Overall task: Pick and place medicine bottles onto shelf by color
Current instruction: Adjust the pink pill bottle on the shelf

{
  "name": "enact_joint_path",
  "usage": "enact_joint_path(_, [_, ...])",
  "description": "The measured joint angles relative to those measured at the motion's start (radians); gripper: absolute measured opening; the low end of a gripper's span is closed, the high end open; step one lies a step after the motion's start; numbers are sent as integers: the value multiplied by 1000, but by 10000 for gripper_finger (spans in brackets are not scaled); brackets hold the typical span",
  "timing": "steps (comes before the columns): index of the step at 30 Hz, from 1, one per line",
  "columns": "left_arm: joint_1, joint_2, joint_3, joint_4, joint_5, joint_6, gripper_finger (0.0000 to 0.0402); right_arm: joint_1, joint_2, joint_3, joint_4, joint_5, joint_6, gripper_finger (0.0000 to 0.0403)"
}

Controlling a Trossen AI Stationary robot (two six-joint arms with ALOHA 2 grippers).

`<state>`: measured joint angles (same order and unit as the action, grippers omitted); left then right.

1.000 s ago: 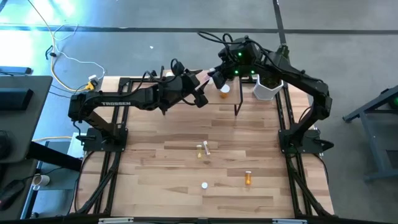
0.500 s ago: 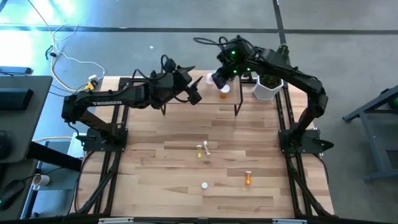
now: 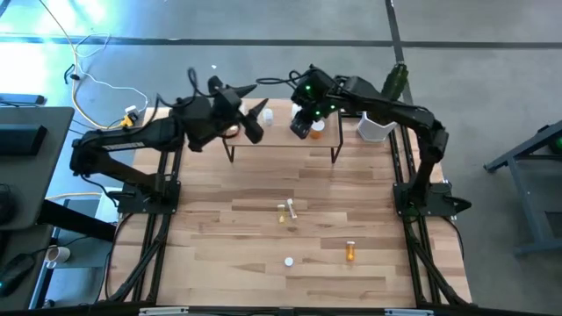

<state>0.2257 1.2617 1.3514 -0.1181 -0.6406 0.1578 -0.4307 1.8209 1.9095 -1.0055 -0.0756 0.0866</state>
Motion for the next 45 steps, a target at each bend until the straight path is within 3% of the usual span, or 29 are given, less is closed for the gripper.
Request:
enact_joint_path(7, [-23, -72, 0, 1, 0, -16, 218, 13, 39, 0, 1, 101, -22, 106])
enact_joint_path(18, [-25, -118, 0, -2, 0, -16, 218, 20, 109, 0, -8, 101, -36, 106])
enact_joint_path(37, [-24, -118, 0, -52, 0, -16, 218, 20, 119, 0, -44, 131, -43, 107])
enact_joint_path(45, [-24, -118, 0, -91, 0, -16, 218, 26, 118, 0, -45, 128, -60, 156])
